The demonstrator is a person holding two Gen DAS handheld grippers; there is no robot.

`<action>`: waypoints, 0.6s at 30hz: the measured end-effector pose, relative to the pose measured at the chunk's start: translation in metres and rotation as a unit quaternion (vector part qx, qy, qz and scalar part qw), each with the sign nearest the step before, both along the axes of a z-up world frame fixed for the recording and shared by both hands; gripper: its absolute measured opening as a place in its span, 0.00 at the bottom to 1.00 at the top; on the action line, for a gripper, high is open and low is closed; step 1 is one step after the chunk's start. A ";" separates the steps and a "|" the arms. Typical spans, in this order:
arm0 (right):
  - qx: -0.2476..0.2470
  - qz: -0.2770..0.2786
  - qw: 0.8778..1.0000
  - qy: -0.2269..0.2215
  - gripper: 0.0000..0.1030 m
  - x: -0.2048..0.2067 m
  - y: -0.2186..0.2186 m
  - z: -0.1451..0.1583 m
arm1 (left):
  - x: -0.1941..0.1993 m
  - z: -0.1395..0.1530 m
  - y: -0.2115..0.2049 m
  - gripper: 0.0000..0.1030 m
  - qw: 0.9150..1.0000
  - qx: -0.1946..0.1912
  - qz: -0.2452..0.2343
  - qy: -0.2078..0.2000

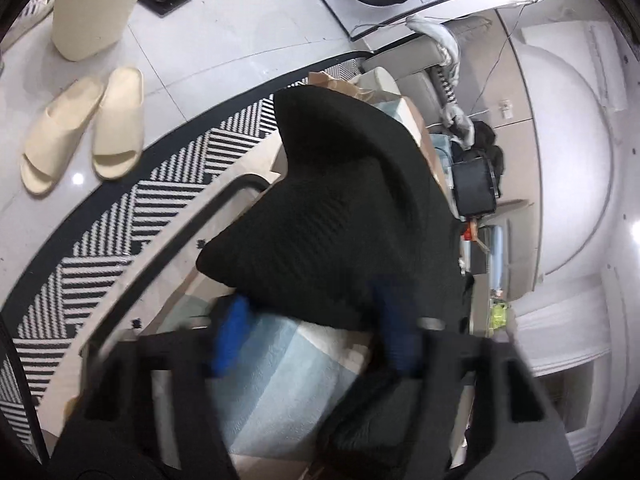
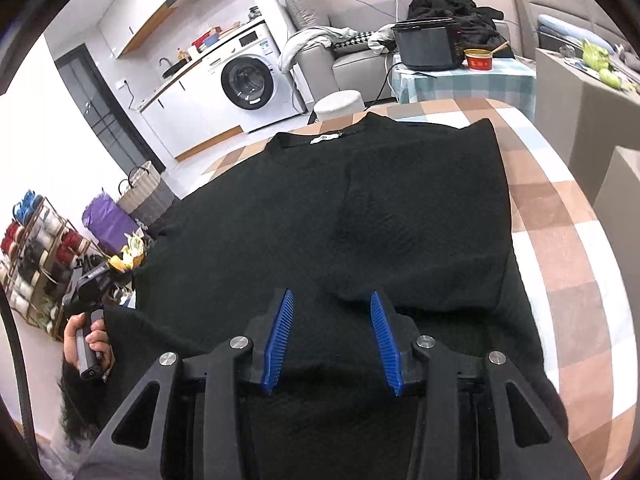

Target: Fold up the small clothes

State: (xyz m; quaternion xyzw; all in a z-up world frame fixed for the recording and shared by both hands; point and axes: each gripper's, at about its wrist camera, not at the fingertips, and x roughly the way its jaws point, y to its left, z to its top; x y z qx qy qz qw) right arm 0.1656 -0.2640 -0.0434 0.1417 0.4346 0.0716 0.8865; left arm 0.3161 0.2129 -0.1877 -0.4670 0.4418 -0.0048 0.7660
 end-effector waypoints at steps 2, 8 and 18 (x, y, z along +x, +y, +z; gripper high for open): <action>0.005 -0.006 1.000 -0.002 0.40 -0.003 -0.002 -0.002 | 0.001 0.007 0.000 0.20 1.000 0.025 0.003 -0.008; 0.015 -0.011 1.000 -0.003 0.40 -0.009 -0.004 -0.006 | 0.000 0.075 -0.024 0.03 0.984 0.164 -0.011 -0.065; 0.034 -0.012 0.999 -0.012 0.40 -0.018 -0.006 -0.004 | 0.034 0.170 -0.204 0.03 0.897 0.340 -0.209 -0.188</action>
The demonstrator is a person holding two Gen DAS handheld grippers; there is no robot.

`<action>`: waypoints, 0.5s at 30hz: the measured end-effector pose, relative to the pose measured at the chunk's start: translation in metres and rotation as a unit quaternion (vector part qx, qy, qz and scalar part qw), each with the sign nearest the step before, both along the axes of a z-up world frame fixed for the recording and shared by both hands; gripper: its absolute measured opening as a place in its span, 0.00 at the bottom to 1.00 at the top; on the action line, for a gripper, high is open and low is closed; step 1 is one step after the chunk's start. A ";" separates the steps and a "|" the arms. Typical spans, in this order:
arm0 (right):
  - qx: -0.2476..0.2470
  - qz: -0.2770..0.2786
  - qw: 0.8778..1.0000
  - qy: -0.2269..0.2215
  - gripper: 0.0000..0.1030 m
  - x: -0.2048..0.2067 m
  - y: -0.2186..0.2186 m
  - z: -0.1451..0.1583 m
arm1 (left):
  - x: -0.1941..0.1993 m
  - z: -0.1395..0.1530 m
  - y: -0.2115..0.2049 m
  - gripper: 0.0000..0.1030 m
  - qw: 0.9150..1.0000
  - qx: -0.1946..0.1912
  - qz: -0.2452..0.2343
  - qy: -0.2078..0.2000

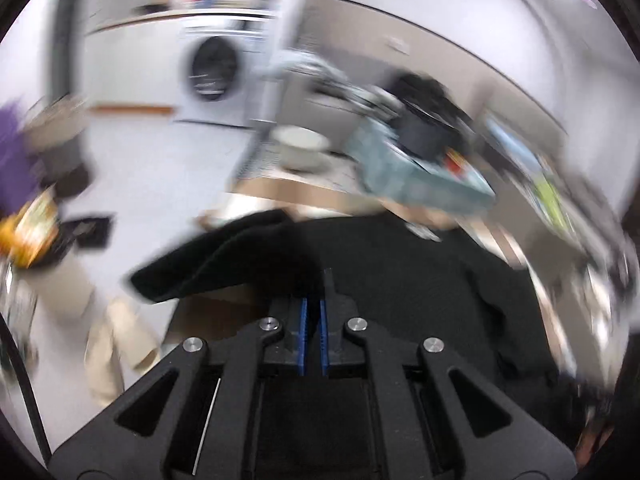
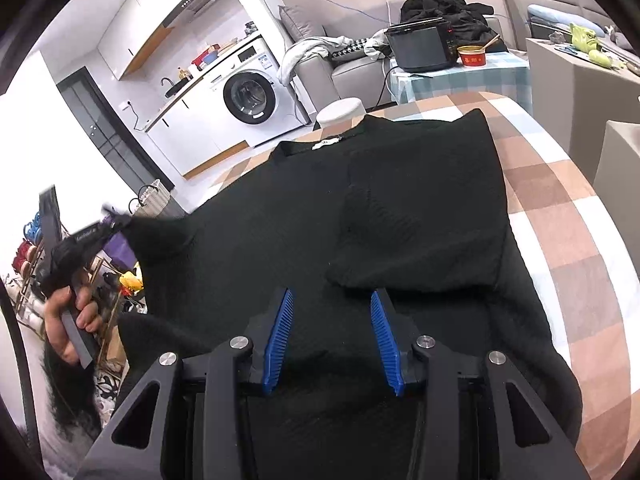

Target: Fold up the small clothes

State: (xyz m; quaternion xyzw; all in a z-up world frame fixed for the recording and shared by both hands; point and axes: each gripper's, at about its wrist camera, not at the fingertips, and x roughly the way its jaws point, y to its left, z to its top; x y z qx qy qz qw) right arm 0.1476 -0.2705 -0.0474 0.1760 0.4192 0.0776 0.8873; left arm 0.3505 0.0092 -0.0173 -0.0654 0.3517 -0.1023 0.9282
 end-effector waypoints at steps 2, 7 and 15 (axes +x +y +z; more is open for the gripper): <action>0.001 0.000 1.000 0.001 0.40 -0.002 -0.001 0.001 | 0.002 -0.008 -0.033 0.04 0.999 0.020 -0.038 0.021; -0.004 -0.005 1.000 0.004 0.41 -0.008 -0.009 0.000 | -0.001 -0.052 -0.040 0.45 0.995 0.006 -0.040 0.091; -0.006 -0.018 1.000 0.008 0.42 -0.004 -0.022 -0.003 | -0.005 -0.069 0.015 0.57 0.995 -0.014 0.032 0.090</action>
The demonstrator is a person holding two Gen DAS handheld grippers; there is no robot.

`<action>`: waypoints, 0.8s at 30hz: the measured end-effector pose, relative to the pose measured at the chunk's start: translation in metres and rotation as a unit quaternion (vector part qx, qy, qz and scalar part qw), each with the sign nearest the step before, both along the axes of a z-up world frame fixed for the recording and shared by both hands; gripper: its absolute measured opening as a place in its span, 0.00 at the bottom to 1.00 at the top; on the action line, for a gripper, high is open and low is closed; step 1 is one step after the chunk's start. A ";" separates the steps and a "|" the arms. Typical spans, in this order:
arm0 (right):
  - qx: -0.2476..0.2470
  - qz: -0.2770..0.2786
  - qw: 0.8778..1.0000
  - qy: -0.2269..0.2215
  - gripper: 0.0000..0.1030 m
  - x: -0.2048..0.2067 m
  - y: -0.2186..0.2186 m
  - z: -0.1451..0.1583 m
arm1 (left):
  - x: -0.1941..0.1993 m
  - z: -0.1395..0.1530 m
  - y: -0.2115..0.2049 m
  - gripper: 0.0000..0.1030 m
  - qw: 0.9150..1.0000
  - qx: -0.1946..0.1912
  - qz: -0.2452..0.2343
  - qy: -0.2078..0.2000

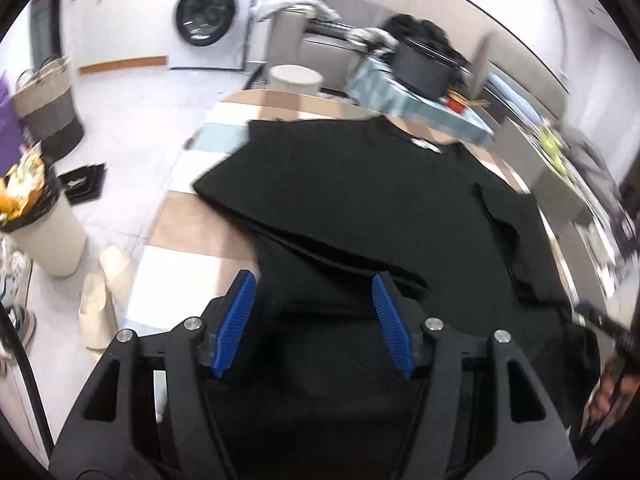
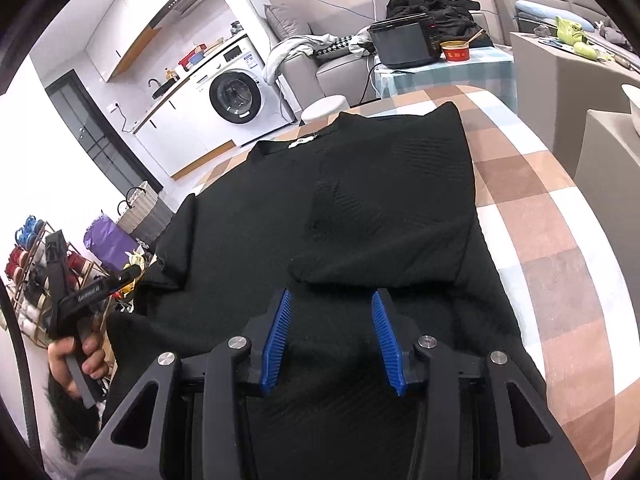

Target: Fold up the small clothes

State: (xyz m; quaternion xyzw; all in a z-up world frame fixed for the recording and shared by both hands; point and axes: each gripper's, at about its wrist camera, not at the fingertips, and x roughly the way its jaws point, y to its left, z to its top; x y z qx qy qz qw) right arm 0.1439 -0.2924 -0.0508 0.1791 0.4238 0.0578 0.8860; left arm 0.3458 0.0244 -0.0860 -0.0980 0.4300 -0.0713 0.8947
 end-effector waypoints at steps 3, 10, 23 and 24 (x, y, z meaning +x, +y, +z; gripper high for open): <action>0.005 0.000 1.000 -0.006 0.42 -0.002 0.001 0.003 | 0.023 -0.010 0.031 0.57 0.999 -0.010 0.040 0.010; 0.006 -0.008 1.000 0.000 0.43 -0.006 0.000 0.003 | 0.089 -0.055 0.062 0.49 0.994 -0.040 0.080 0.070; 0.008 -0.003 1.000 0.000 0.43 -0.004 0.001 0.000 | 0.078 -0.003 0.012 0.09 0.999 -0.015 0.026 -0.016; 0.008 -0.004 1.000 0.000 0.43 -0.004 0.001 0.001 | 0.080 0.002 0.003 0.09 1.000 -0.018 0.016 -0.020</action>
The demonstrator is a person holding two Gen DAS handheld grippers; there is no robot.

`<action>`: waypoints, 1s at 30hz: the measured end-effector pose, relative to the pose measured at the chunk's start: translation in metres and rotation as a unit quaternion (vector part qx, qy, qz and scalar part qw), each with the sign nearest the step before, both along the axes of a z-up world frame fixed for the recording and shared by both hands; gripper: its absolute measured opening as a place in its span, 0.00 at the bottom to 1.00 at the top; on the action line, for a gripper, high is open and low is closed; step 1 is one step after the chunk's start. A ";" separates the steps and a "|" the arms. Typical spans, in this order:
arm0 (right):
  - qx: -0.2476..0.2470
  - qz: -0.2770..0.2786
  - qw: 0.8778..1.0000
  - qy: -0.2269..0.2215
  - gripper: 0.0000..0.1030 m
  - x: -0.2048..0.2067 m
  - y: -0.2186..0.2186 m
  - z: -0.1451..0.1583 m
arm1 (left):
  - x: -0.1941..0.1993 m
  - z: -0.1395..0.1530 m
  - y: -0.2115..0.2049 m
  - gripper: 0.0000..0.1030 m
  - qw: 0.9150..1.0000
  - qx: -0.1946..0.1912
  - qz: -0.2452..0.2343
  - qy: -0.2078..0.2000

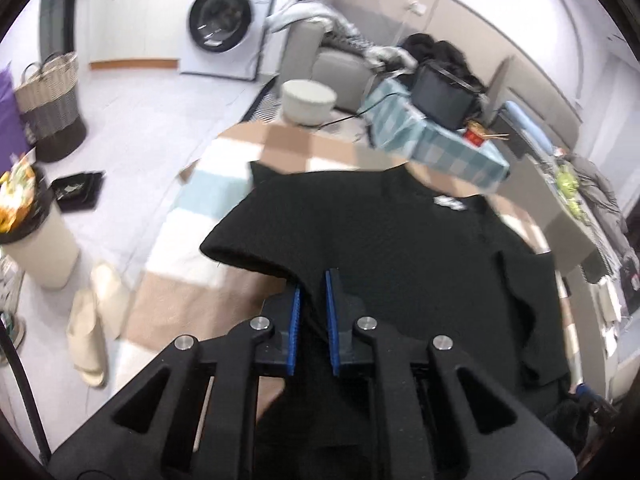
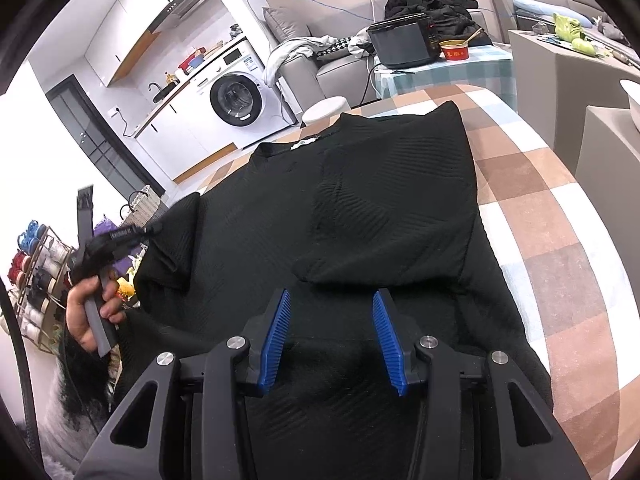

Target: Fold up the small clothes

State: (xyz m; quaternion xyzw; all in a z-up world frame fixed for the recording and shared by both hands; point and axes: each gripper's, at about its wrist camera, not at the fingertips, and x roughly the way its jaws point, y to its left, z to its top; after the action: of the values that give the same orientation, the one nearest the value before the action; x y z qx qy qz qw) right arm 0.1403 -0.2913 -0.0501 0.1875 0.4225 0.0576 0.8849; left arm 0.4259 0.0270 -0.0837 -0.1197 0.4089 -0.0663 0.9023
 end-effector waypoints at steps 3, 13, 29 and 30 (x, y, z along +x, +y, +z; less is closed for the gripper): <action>-0.001 -0.002 1.000 -0.001 0.43 0.000 -0.001 0.002 | 0.006 0.004 -0.027 0.26 0.999 -0.011 -0.035 0.004; -0.011 -0.022 1.000 0.003 0.43 -0.008 -0.012 0.003 | -0.012 -0.014 -0.004 0.68 1.000 -0.002 0.001 0.028; -0.014 -0.038 0.999 0.006 0.43 -0.014 -0.015 0.007 | 0.012 0.025 -0.074 0.66 0.989 -0.036 -0.138 -0.028; -0.016 -0.039 0.999 0.006 0.43 -0.015 -0.016 0.007 | 0.009 0.027 -0.069 0.68 0.990 -0.041 -0.135 -0.027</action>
State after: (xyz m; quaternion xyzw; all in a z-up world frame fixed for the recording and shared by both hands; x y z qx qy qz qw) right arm 0.1251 -0.3072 -0.0430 0.1902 0.4214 0.0150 0.8866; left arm 0.4349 -0.0421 -0.0568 -0.0981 0.3940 -0.2074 0.8900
